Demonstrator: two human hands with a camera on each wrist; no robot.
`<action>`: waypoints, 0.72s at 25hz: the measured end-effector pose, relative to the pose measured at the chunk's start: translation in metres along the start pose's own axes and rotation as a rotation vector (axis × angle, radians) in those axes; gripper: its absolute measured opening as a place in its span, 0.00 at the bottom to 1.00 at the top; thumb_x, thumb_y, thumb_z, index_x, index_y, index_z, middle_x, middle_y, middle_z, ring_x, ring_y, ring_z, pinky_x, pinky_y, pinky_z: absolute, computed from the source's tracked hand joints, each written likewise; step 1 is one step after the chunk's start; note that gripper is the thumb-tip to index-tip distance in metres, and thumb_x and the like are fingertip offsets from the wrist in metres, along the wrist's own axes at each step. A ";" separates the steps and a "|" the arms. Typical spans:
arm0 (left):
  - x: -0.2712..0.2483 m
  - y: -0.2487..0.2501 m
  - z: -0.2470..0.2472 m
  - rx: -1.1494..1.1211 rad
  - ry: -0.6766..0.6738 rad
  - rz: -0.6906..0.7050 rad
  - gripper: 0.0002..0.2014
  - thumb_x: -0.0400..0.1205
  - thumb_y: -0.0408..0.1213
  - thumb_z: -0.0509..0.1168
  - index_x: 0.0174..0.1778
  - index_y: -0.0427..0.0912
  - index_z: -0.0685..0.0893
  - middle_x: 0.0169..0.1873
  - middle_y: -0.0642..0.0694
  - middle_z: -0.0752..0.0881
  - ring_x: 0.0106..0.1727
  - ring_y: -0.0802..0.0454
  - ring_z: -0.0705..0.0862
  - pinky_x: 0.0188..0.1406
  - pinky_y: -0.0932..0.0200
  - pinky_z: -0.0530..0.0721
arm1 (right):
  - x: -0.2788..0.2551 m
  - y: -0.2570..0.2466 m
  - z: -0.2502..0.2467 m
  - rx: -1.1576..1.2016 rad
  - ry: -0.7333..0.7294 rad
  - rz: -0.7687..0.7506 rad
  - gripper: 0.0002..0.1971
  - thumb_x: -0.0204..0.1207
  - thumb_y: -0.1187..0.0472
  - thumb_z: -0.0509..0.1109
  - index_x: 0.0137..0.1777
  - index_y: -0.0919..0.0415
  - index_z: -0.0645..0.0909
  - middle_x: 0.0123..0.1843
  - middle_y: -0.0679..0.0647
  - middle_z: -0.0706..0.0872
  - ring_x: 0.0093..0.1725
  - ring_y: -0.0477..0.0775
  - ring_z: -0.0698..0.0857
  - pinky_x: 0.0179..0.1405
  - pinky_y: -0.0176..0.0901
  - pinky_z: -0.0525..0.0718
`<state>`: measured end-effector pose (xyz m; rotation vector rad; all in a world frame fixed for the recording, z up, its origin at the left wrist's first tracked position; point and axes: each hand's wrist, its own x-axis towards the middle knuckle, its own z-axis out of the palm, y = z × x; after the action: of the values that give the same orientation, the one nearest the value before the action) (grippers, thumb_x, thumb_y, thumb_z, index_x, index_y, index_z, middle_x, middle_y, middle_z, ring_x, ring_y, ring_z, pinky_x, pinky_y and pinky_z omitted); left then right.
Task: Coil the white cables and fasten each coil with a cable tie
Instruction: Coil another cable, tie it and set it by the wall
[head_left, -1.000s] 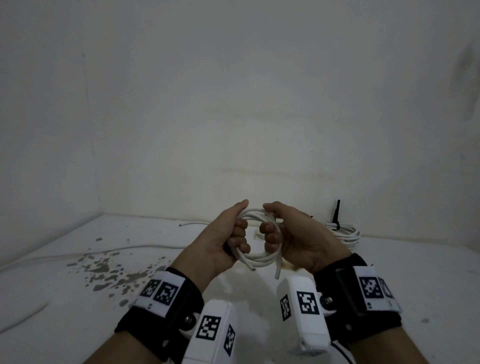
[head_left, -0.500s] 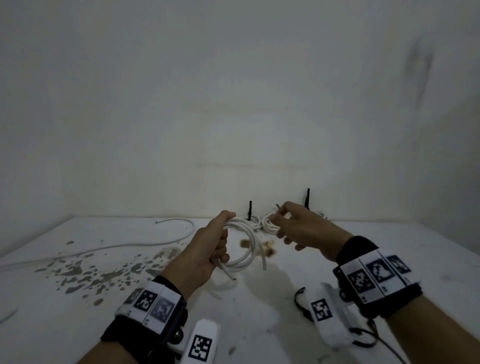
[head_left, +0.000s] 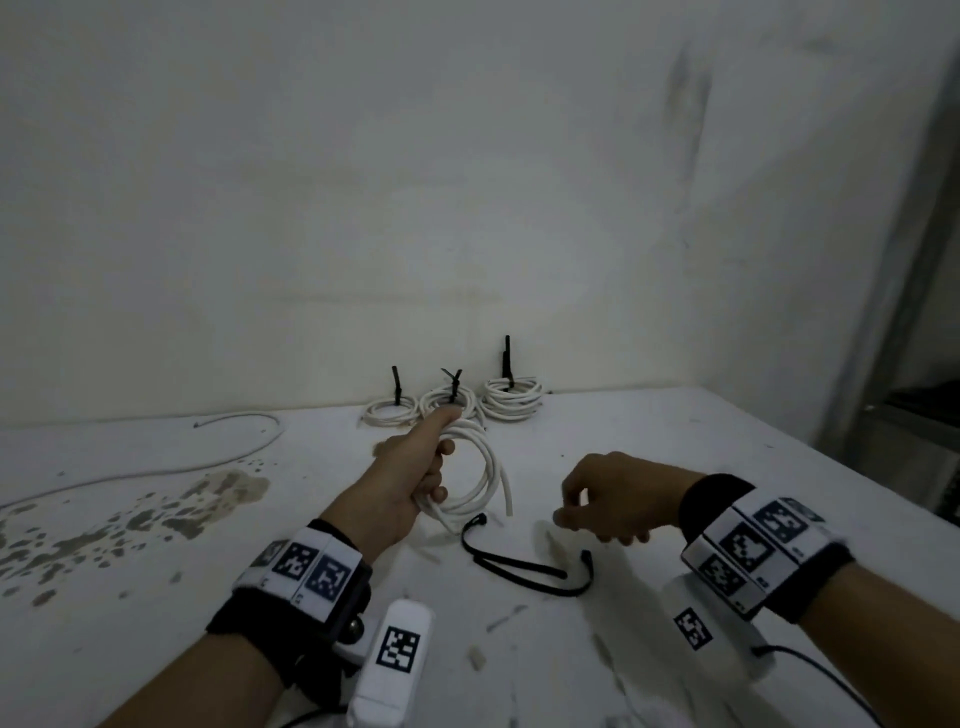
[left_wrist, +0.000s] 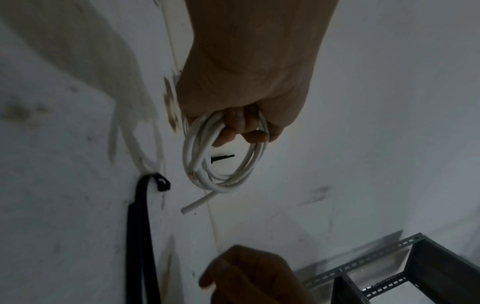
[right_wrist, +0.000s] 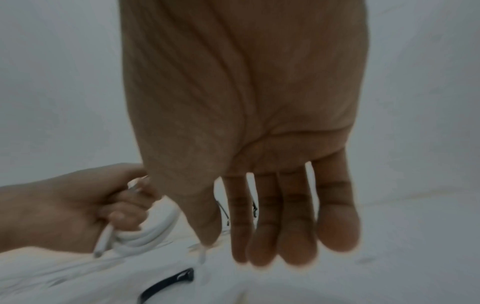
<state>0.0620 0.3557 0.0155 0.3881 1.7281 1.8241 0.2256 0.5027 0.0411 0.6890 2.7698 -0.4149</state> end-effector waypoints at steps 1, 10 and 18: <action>0.002 -0.001 0.007 0.007 -0.001 0.000 0.20 0.79 0.53 0.70 0.29 0.45 0.73 0.17 0.52 0.62 0.14 0.56 0.58 0.19 0.61 0.66 | 0.001 -0.007 0.006 0.019 0.026 -0.043 0.17 0.84 0.44 0.64 0.49 0.57 0.83 0.37 0.53 0.86 0.30 0.52 0.83 0.28 0.40 0.82; 0.015 0.004 0.003 -0.118 0.052 0.027 0.24 0.80 0.52 0.69 0.24 0.47 0.66 0.14 0.54 0.60 0.13 0.57 0.57 0.23 0.59 0.65 | 0.037 -0.066 0.040 -0.115 0.222 -0.166 0.21 0.77 0.45 0.74 0.60 0.61 0.83 0.59 0.60 0.84 0.56 0.63 0.85 0.55 0.51 0.86; 0.018 0.006 -0.014 -0.096 -0.011 0.010 0.26 0.81 0.53 0.67 0.21 0.49 0.64 0.17 0.53 0.57 0.14 0.56 0.56 0.22 0.59 0.67 | 0.043 -0.062 0.031 0.096 0.263 -0.045 0.10 0.77 0.56 0.73 0.53 0.59 0.86 0.44 0.55 0.87 0.35 0.56 0.85 0.34 0.41 0.84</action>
<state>0.0383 0.3549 0.0166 0.3677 1.6266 1.9001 0.1638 0.4577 0.0124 0.7539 3.0339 -0.5019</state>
